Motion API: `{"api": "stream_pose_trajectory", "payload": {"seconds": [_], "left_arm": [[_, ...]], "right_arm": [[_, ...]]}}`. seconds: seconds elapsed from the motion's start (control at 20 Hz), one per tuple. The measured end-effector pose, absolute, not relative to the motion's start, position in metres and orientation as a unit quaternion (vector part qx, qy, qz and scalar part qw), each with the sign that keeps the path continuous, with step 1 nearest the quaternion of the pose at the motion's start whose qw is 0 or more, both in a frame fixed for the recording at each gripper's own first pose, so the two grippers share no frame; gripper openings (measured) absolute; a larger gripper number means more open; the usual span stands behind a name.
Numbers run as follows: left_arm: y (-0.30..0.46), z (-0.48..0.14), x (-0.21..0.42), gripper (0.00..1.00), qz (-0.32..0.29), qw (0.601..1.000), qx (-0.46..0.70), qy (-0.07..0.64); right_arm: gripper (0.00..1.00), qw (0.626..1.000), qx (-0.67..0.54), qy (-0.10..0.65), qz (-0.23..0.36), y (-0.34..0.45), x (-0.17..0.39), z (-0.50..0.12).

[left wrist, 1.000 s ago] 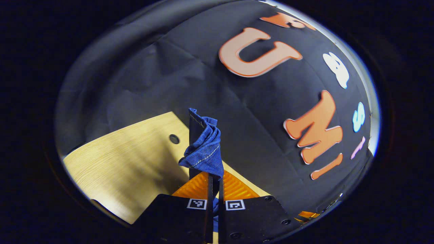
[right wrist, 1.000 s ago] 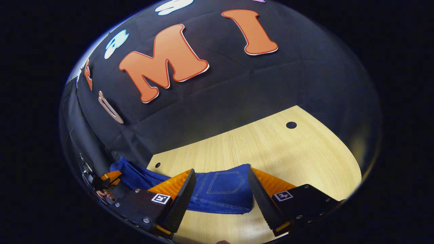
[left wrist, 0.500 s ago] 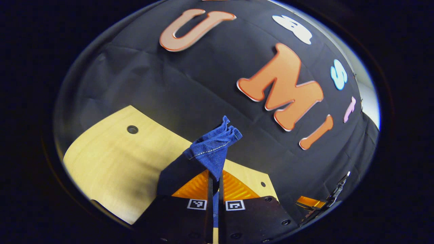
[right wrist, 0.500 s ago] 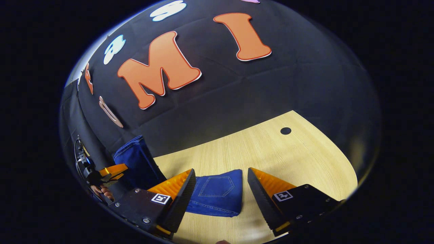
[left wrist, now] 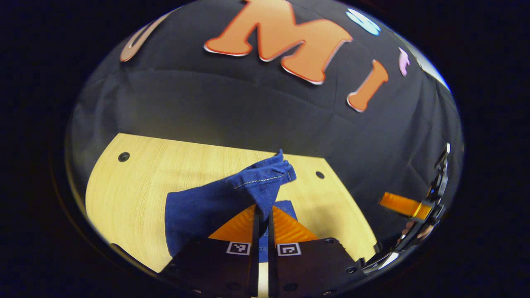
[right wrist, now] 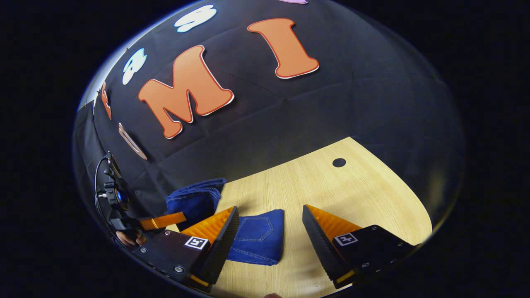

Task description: Grasp the waist and the cuffs of the jeans and fold them to make the two legs overlap; first hold the waist and fold one-third of the jeans toward the cuffs, then hold the cuffs and fold the remaining one-third in the same direction to finish folding.

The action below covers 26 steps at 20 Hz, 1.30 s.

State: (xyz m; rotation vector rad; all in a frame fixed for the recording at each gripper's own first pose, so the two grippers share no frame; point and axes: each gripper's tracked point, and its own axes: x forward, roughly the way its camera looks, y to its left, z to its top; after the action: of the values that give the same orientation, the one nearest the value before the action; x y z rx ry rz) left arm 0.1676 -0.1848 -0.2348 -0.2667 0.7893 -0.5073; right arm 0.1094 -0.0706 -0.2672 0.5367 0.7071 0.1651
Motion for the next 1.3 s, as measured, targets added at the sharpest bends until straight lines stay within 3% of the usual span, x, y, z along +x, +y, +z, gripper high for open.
{"api": "stream_pose_trajectory", "payload": {"seconds": [0.1,0.15,0.2,0.3,0.35,0.5,0.55,0.65,0.95,1.0,1.25,1.3], "left_arm": [[-0.200,-0.228,0.157,0.15,-0.267,0.879,-0.113,0.378],[-0.207,-0.220,0.155,0.25,-0.281,0.880,-0.116,0.366],[-0.211,-0.211,0.153,0.22,-0.290,0.882,-0.117,0.353],[-0.212,-0.197,0.153,0.44,-0.296,0.890,-0.106,0.329],[-0.208,-0.188,0.154,0.61,-0.293,0.896,-0.099,0.317],[-0.195,-0.165,0.156,0.65,-0.288,0.909,-0.093,0.286],[-0.189,-0.157,0.159,0.76,-0.281,0.917,-0.089,0.271],[-0.172,-0.136,0.163,0.83,-0.265,0.932,-0.077,0.235],[-0.120,-0.066,0.166,0.83,-0.202,0.973,-0.061,0.097],[-0.113,-0.061,0.164,0.83,-0.187,0.977,-0.062,0.080],[-0.063,-0.044,0.149,0.83,-0.126,0.988,-0.085,0.030],[-0.054,-0.044,0.145,0.83,-0.118,0.989,-0.088,0.020]], "right_arm": [[0.95,0.901,0.259,0.339,0.080,-0.071,0.111,-0.266],[0.95,0.901,0.259,0.337,0.083,-0.070,0.111,-0.264],[0.95,0.903,0.256,0.336,0.082,-0.071,0.112,-0.263],[0.95,0.907,0.249,0.330,0.083,-0.069,0.114,-0.259],[0.95,0.910,0.244,0.324,0.084,-0.068,0.116,-0.255],[0.95,0.928,0.211,0.296,0.080,-0.067,0.121,-0.239],[0.96,0.936,0.197,0.281,0.080,-0.067,0.124,-0.230],[0.97,0.950,0.167,0.252,0.080,-0.064,0.129,-0.211],[1.00,0.980,0.104,0.144,0.094,-0.039,0.140,-0.142],[0.96,0.982,0.097,0.132,0.098,-0.033,0.140,-0.135],[1.00,0.988,0.084,0.080,0.098,-0.017,0.139,-0.103],[0.97,0.990,0.080,0.072,0.095,-0.017,0.139,-0.100]]}}
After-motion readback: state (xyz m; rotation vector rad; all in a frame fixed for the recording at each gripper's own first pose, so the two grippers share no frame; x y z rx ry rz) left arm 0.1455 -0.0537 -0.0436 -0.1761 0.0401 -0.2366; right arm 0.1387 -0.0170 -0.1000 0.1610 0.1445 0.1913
